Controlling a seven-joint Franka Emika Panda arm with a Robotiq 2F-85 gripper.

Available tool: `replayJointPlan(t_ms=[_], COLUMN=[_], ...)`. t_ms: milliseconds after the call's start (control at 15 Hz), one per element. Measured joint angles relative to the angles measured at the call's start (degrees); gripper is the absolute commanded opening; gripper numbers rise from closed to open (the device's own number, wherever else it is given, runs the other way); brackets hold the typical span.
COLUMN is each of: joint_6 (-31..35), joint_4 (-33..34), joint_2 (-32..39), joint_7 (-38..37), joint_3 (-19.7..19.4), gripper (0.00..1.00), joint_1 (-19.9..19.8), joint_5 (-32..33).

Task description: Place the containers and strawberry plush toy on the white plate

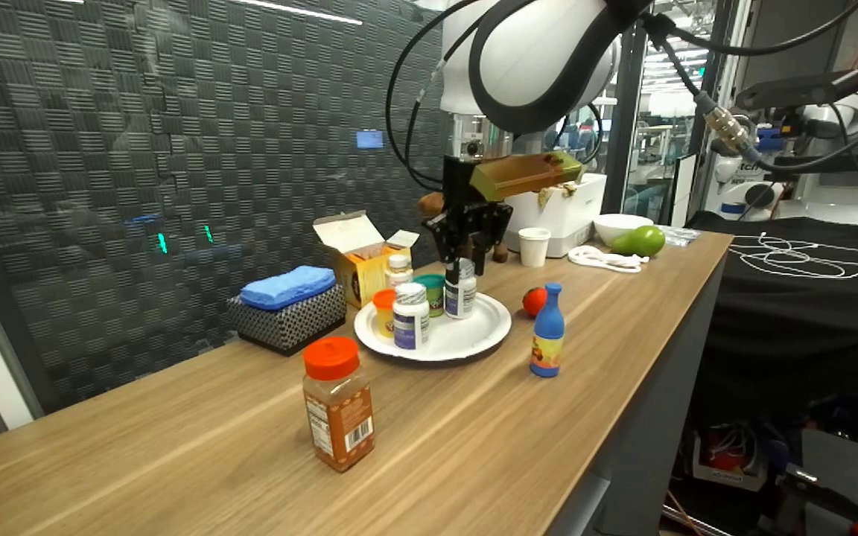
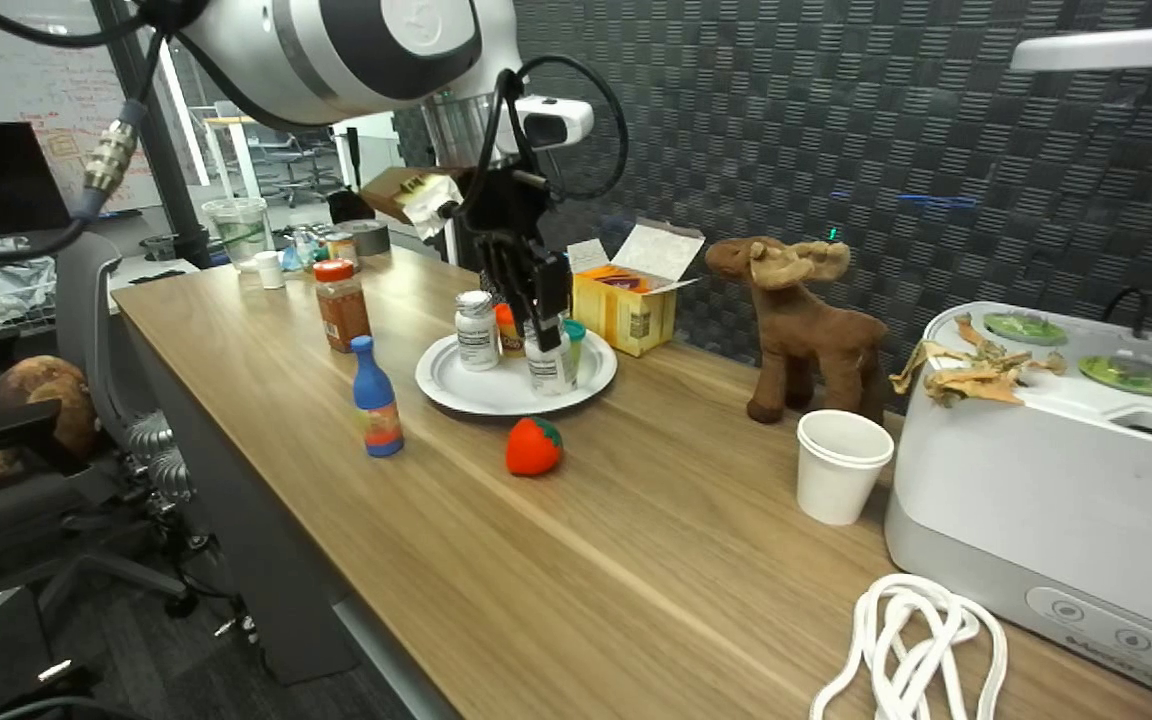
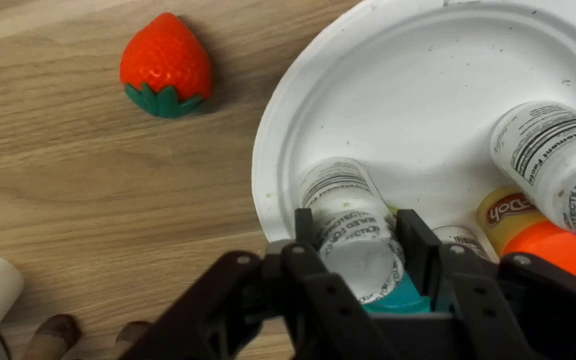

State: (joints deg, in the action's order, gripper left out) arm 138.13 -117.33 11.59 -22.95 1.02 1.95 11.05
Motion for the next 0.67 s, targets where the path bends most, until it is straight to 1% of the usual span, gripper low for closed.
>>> replayJointPlan(t_ms=[67, 333, 467, 667], joint_6=[0.0, -0.3, -1.7, -6.0], joint_4=[0.1, 0.2, 0.2, 0.6], joint_2=[0.1, 0.1, -0.2, -1.8], joint_7=[0.1, 0.3, 0.2, -0.5], joint_3=[0.0, 0.0, 0.0, 0.9], gripper=[0.7, 0.99, 1.0, 1.0], joint_1=[0.0, 0.4, 1.3, 4.1], joint_5=[0.0, 0.0, 0.0, 0.0])
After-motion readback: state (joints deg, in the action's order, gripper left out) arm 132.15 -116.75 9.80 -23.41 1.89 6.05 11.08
